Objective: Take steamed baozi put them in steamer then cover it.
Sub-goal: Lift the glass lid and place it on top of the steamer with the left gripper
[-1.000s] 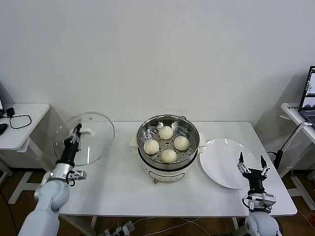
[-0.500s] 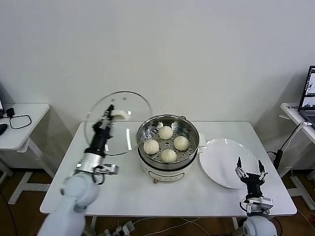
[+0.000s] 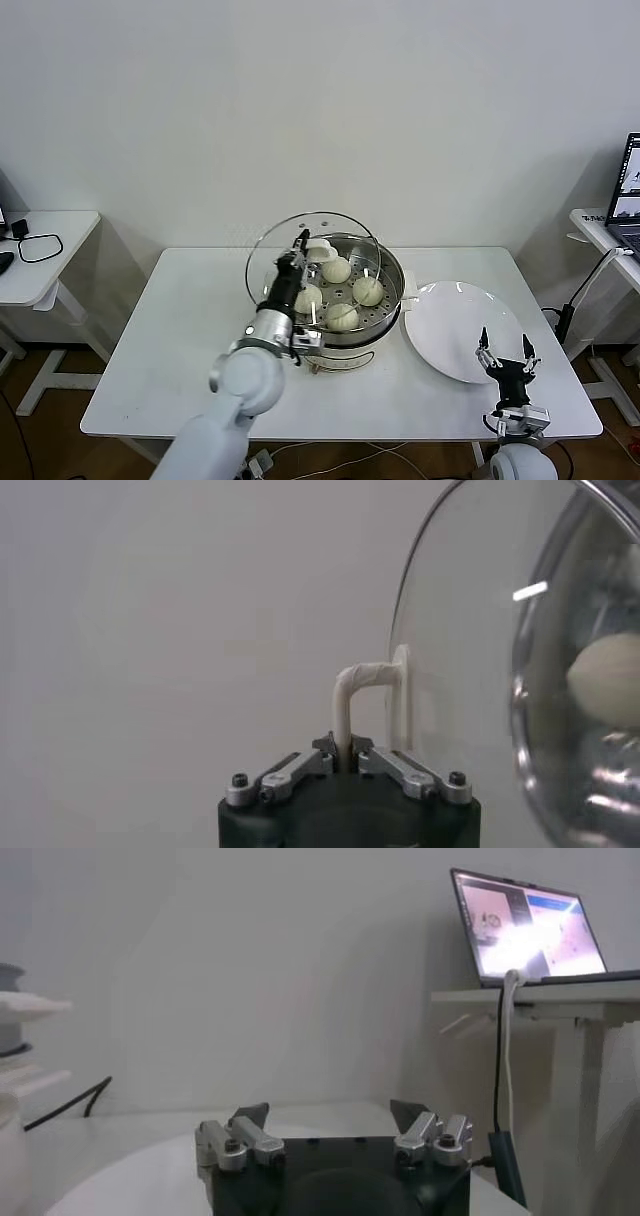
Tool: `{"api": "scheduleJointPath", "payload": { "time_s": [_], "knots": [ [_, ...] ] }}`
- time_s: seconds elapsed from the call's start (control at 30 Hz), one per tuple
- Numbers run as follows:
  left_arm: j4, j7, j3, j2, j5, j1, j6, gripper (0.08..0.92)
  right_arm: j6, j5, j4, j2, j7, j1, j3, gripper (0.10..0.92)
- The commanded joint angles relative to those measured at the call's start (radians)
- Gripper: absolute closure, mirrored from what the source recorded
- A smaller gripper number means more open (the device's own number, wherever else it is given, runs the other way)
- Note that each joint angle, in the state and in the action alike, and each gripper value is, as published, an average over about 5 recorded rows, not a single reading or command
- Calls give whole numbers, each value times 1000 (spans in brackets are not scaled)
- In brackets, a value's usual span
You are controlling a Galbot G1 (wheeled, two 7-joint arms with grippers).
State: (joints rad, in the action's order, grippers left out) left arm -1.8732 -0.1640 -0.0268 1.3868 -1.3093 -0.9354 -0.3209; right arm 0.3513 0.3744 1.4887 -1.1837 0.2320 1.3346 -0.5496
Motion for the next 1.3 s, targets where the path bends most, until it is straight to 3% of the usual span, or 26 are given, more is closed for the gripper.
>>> {"api": "scheduleJointPath", "payload": {
  "time_s": [0.03,1.3],
  "knots": [
    [88,-90,78,117,-132,41,-69,812,-4,-6,-17,-5,4,-5,2,203],
    [281,-55,69,166,-183,92,-35,812,-14,-18,-20,-17,3,-34,19,203]
  ]
}}
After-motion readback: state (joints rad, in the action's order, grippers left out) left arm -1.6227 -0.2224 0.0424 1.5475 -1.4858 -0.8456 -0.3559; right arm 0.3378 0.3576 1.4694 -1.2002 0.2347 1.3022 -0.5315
